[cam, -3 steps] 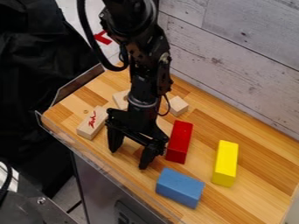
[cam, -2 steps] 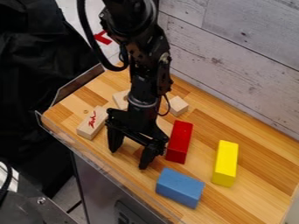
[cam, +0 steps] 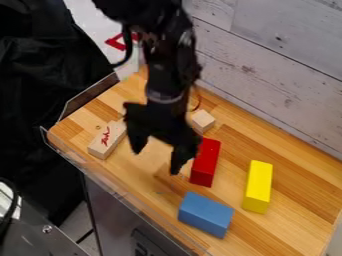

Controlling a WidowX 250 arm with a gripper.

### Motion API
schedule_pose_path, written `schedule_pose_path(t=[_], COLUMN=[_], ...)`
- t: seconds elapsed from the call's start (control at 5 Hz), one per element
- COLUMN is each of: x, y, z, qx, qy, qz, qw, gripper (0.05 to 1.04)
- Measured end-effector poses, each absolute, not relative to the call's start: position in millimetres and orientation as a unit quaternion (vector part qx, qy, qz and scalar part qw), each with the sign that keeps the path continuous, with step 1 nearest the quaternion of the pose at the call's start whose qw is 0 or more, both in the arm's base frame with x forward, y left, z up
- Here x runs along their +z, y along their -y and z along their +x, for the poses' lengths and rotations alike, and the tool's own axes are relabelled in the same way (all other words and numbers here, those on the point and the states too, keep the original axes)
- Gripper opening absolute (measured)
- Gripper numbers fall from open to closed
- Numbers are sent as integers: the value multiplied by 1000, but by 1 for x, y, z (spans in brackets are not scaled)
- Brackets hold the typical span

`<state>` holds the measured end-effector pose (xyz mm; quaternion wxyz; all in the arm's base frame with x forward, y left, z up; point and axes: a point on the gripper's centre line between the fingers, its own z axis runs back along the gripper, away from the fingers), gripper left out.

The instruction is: Put the yellow block on top of the red block

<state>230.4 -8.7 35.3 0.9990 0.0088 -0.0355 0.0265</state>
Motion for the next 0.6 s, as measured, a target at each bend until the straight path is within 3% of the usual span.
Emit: schedule_pose_path(t=[0.2,0.6], x=[62,66], y=[27,68], z=[230,252], qx=[5,-32], qy=[75,52], qz=[14,11], qw=[997,998], gripper=[1000,999])
